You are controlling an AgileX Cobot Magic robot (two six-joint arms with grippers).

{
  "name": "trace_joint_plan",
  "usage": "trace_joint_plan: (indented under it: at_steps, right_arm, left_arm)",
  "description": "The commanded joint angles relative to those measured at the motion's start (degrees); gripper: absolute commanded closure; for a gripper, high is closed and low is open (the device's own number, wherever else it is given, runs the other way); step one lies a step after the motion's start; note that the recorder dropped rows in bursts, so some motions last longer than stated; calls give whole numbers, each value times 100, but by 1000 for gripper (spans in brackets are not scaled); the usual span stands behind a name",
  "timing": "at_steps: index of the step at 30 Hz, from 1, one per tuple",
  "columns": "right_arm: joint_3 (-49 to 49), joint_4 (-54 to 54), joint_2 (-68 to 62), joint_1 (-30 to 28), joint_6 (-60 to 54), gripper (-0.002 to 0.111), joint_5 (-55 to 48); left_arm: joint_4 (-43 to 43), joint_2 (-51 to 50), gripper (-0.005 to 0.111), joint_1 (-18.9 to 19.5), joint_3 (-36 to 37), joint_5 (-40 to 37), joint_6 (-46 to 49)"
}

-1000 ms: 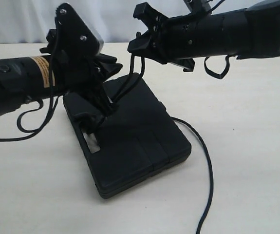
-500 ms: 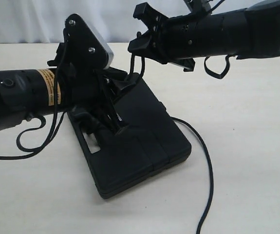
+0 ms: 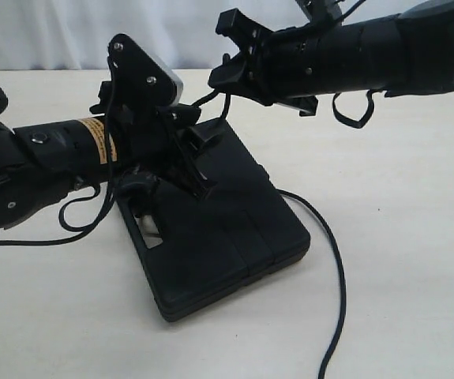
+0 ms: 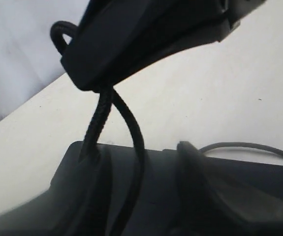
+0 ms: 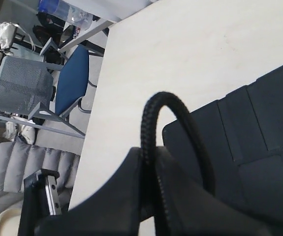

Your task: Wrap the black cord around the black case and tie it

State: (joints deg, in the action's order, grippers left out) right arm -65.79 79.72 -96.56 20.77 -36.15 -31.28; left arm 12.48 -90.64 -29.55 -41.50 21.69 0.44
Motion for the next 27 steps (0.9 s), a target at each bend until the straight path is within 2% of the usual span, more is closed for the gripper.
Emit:
trace_joint_plan:
  at_steps: [1, 6, 11, 16, 21, 23, 27]
  right_arm:
    - [-25, -112, 18, 3, -53, 104, -9]
    - [-25, -112, 18, 3, -53, 104, 2]
    - [-25, -112, 18, 3, -53, 104, 2]
    - [-25, -112, 18, 3, -53, 104, 17]
    - [-25, -112, 18, 3, -53, 104, 121]
    - [-25, -112, 18, 3, -53, 104, 150]
    - [-25, -112, 18, 3, -53, 104, 184]
  left_arm:
    - [-122, -3, 65, 23, 10, 139, 343]
    - [-688, -3, 65, 23, 10, 177, 901]
    - [-720, -3, 65, 23, 10, 219, 913]
    - [-720, -3, 65, -2, 10, -76, 754]
    - [-632, 15, 65, -307, 10, -807, 678]
    - [-257, 117, 65, -477, 10, -1047, 678]
    - [-168, 549, 65, -647, 10, -1263, 678]
